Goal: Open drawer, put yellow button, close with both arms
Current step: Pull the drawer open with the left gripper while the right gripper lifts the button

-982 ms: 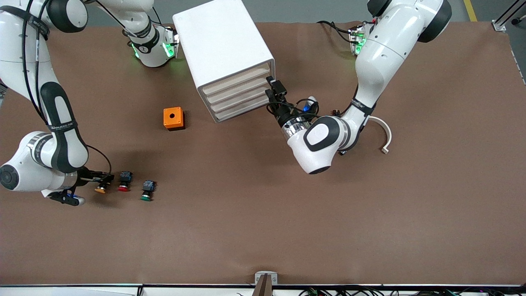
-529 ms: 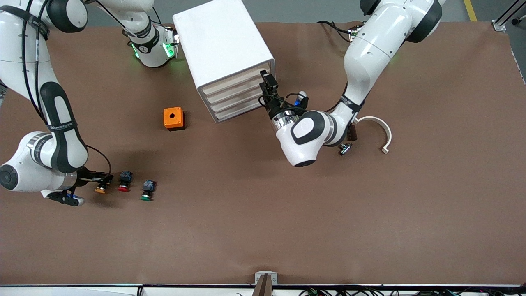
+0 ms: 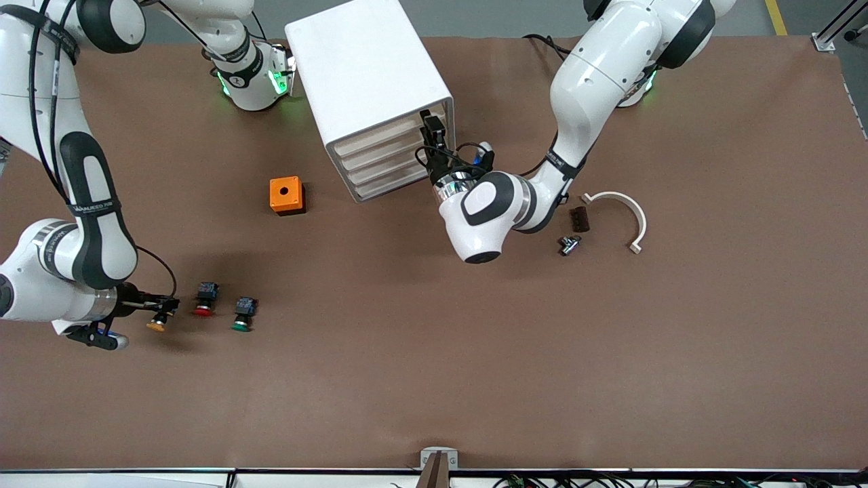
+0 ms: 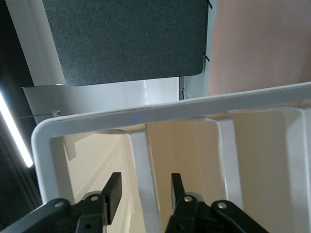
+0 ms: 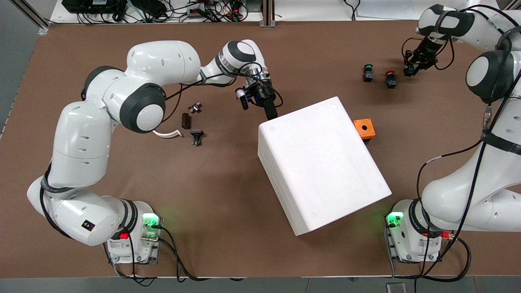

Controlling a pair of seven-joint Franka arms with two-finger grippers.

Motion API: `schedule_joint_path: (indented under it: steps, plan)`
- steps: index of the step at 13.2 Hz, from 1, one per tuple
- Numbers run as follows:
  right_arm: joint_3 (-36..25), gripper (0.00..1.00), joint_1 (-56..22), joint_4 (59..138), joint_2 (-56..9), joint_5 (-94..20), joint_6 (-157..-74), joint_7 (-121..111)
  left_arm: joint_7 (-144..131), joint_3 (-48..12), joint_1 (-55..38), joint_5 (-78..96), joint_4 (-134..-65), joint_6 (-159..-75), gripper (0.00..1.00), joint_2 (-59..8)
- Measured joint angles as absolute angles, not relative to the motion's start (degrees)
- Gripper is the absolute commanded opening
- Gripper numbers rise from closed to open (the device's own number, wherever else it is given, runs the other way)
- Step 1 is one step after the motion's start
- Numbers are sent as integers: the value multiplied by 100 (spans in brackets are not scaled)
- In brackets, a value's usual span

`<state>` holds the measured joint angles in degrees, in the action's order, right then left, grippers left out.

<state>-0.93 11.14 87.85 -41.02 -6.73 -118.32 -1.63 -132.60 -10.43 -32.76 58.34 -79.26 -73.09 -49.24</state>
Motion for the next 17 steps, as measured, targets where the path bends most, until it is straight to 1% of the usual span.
schedule_joint_path:
  steps: [4, 7, 8, 10, 14, 17]
  plan:
    - [-48, 11, 969, 8588, -4014, -677, -11749, 184, -13255, -1041, -3393, 5764, -7916, -7323, 26, -4925]
    - [-34, 11, 705, 8562, -3795, -678, -11307, 902, -13254, -1040, -3411, 5730, -7912, -7324, 14, -4926]
    - [-33, 11, 599, 8556, -3717, -678, -11159, 1102, -13255, -1034, -3411, 5727, -7911, -7324, 12, -4926]
    - [-32, 11, 377, 8547, -3569, -679, -10901, 1497, -13256, -1019, -3416, 5726, -7911, -7324, 11, -4926]
    - [-28, 9, 177, 8541, -3380, -718, -10678, 2186, -13317, -971, -3418, 5728, -7874, -7303, 10, -4925]
    - [-26, 9, 25, 8533, -3229, -1078, -10445, 2685, -13360, -855, -3412, 5751, -7843, -7254, 11, -4924]
